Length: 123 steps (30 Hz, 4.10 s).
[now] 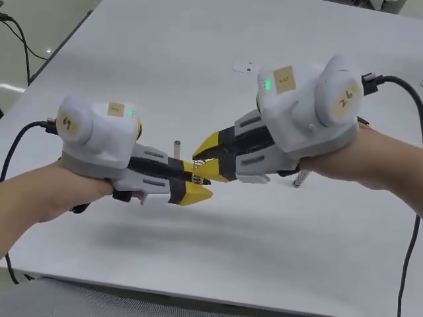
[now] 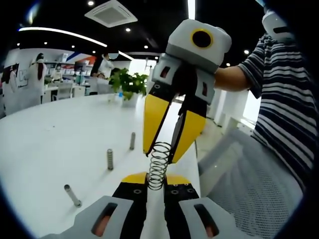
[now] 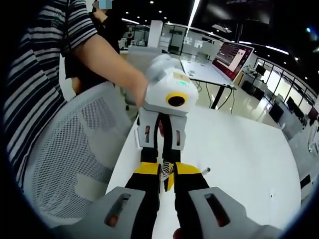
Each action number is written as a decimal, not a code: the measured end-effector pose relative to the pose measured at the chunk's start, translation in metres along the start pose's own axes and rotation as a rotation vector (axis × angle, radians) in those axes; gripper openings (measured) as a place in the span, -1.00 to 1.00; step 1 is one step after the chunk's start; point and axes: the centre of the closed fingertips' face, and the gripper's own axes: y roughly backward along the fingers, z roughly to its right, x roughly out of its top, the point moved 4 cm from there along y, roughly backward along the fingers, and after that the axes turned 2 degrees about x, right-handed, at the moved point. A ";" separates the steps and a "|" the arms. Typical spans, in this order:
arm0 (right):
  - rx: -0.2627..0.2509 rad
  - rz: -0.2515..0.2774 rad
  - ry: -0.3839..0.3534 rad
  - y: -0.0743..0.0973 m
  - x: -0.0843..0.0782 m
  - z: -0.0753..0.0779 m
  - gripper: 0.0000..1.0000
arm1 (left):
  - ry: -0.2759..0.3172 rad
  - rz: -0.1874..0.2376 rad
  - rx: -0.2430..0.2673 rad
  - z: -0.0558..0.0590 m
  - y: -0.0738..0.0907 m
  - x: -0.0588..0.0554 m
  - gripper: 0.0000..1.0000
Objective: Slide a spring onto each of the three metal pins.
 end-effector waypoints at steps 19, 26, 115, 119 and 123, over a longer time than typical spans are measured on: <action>-0.021 -0.009 0.016 -0.001 0.003 0.007 -0.86 | 0.026 0.015 0.072 -0.009 0.016 -0.002 -0.61; -0.042 -0.012 0.011 0.000 -0.001 0.012 -0.86 | 0.038 0.015 0.116 -0.016 0.030 -0.008 -0.49; -0.189 -0.075 -0.149 -0.070 -0.033 0.105 -0.85 | 0.116 0.111 0.377 -0.051 0.096 -0.032 0.93; -0.184 -0.083 -0.159 -0.075 -0.038 0.103 -0.85 | 0.119 0.112 0.378 -0.051 0.095 -0.033 0.93; -0.179 -0.097 -0.164 -0.081 -0.046 0.099 -0.85 | 0.123 0.111 0.379 -0.051 0.096 -0.034 0.93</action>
